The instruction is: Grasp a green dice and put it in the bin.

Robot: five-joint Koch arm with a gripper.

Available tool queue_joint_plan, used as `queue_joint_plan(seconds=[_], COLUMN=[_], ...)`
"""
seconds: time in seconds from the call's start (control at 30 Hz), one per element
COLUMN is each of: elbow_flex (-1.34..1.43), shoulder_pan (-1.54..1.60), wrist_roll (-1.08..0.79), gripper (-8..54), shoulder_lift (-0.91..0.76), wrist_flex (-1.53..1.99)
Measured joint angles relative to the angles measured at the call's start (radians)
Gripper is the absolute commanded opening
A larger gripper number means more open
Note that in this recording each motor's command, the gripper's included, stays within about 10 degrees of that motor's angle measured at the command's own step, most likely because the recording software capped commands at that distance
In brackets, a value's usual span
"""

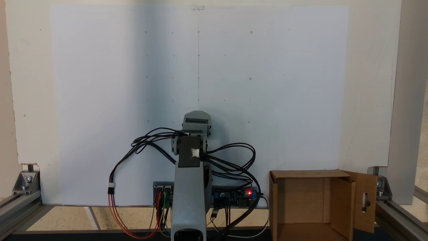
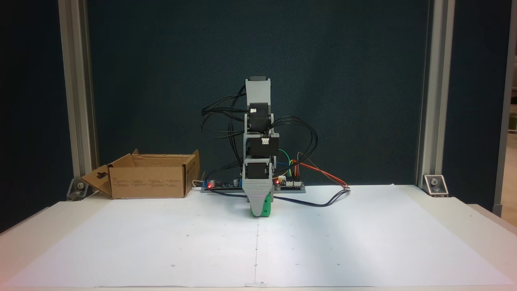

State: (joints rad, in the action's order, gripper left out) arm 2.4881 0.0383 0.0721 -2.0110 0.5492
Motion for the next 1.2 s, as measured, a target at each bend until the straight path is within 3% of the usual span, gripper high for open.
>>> queue_joint_plan(seconds=[0.17, 0.6, 1.0, 1.2], elbow_flex=[-0.084, -0.951, -1.051, -1.051], shoulder_pan=[0.006, -0.069, -0.834, -1.155], wrist_roll=[0.003, 0.035, -0.253, -0.341], gripper=[11.4, 11.4, 11.4, 11.4], shoulder_lift=[0.0, -0.003, 0.202, 0.216], wrist_flex=[0.109, 0.704, 0.468, 0.394])
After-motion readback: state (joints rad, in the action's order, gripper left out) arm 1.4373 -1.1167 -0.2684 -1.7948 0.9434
